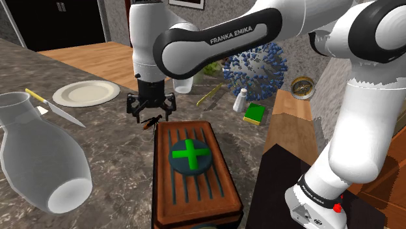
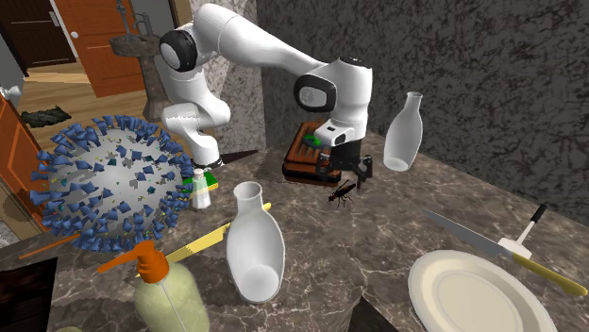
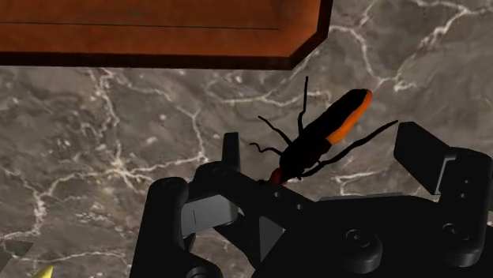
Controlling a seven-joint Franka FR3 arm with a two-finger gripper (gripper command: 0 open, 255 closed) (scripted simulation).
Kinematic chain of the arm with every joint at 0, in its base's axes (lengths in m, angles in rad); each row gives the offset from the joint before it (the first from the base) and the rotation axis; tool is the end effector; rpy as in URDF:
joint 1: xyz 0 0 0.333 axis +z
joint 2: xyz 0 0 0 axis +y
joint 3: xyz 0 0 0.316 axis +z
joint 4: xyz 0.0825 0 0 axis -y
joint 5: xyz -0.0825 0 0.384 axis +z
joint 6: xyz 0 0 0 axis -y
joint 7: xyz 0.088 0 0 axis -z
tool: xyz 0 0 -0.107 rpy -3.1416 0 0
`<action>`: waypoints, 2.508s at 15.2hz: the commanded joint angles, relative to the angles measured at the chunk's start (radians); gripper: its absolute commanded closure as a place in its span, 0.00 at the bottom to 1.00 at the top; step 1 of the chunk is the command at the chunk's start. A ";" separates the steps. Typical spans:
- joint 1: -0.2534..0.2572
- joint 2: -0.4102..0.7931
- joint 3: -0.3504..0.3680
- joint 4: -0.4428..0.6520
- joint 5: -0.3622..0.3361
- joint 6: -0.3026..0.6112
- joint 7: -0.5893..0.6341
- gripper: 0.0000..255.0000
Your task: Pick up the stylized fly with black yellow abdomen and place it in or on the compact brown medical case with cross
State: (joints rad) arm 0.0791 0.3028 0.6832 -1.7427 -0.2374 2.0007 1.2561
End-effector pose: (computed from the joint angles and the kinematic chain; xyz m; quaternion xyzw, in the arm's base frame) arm 0.4888 0.3998 0.4352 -0.9776 0.2095 -0.0195 0.0048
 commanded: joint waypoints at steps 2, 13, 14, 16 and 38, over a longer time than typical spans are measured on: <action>0.007 0.021 -0.006 -0.017 -0.017 0.033 0.014 0.00; 0.010 0.035 -0.011 -0.034 -0.029 0.061 0.022 1.00; 0.010 0.035 -0.011 -0.034 -0.029 0.061 0.022 1.00; 0.010 0.035 -0.011 -0.034 -0.029 0.061 0.022 1.00; 0.005 -0.021 0.010 0.116 0.021 -0.130 -0.016 1.00</action>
State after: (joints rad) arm 0.0849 0.2852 0.6925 -1.6361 -0.2189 1.8824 1.2429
